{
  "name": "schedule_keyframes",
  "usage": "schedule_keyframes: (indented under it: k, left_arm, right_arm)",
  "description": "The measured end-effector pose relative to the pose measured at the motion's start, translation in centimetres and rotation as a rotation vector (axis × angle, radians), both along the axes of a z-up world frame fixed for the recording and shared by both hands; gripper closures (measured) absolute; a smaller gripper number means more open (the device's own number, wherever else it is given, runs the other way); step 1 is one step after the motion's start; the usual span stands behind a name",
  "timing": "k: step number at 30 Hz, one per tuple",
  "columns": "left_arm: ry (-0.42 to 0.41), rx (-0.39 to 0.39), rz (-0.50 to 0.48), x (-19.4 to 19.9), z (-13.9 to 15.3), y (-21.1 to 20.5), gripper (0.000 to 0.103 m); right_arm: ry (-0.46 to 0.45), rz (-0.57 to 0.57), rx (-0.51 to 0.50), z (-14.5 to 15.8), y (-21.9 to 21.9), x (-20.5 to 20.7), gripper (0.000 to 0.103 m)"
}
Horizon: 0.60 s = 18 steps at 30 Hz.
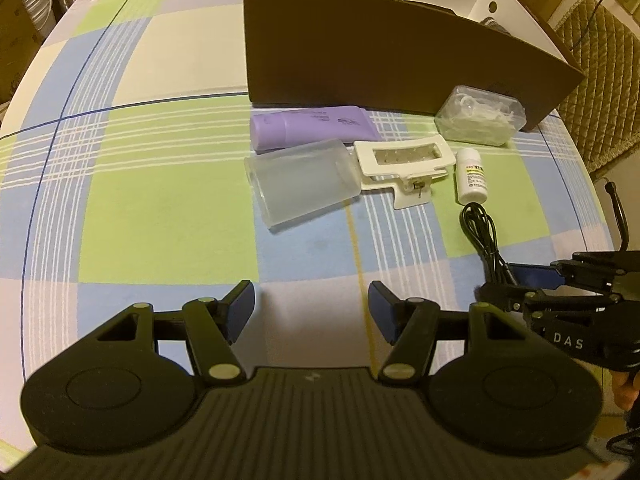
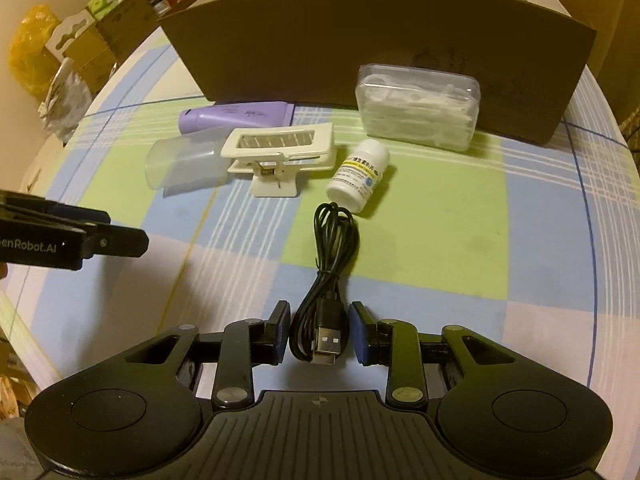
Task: Organize objects
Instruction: 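Lower the right tool onto the black USB cable and close on it, then grasp the clear plastic cup with the left tool while the right tool holds the cable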
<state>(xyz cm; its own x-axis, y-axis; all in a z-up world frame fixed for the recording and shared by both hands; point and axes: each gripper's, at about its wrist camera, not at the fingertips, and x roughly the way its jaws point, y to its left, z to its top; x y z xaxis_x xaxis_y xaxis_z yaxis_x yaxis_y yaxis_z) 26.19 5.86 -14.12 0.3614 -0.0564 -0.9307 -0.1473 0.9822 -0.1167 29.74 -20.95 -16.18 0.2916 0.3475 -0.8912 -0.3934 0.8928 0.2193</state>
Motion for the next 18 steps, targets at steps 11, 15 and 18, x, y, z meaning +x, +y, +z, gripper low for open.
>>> schedule_keyframes:
  k: [11, 15, 18]
  left_arm:
    - [-0.016, -0.005, 0.002, 0.5, 0.0, 0.1, 0.045]
    - [-0.033, -0.009, 0.006, 1.0, 0.0, 0.1, 0.045]
    - [-0.048, -0.016, 0.01, 1.8, 0.0, 0.2, 0.045]
  right_arm:
    - [-0.02, -0.04, 0.029, 2.0, -3.0, -0.5, 0.079]
    - [-0.042, -0.068, 0.043, 3.5, -4.3, -0.8, 0.08]
    - [-0.056, -0.105, 0.053, 4.3, -5.2, -0.7, 0.08]
